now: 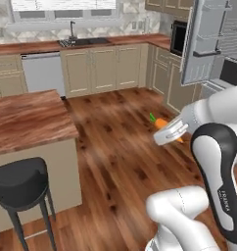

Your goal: Take the cheese, steak, and carrot from the fridge and place them on the plate on the dining counter to create an appetizer plate.

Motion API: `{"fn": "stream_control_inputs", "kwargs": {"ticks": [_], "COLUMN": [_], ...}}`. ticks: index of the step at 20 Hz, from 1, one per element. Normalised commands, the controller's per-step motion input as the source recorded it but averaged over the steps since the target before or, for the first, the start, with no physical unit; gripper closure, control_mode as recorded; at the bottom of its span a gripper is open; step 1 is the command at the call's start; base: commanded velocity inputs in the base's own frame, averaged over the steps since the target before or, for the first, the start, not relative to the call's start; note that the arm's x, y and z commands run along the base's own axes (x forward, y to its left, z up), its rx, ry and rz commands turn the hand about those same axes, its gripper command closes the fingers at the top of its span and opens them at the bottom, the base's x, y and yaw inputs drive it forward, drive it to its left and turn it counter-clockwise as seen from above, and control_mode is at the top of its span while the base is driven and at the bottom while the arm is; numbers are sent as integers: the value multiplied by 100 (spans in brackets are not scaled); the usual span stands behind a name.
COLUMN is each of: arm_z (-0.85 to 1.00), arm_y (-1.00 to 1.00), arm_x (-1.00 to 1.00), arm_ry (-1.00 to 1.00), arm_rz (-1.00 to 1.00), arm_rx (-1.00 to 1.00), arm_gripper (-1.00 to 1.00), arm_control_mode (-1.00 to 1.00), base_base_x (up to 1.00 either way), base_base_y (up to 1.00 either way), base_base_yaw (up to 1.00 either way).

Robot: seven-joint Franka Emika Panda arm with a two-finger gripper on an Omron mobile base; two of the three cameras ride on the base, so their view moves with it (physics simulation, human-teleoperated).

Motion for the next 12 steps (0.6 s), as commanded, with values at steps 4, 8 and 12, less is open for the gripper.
{"fn": "stream_control_inputs", "kwargs": {"ticks": [4,8,12], "arm_z": [0,0,0], "arm_y": [0,0,0], "arm_x": [0,0,0], "arm_ry": [0,0,0], "arm_rz": [0,0,0], "arm_rx": [0,0,0], "arm_gripper": [100,100,100], "arm_control_mode": [100,100,100], "base_base_x": [-56,-32,-22], "base_base_y": [100,100,100], "base_base_yaw": [-3,-2,0]}}
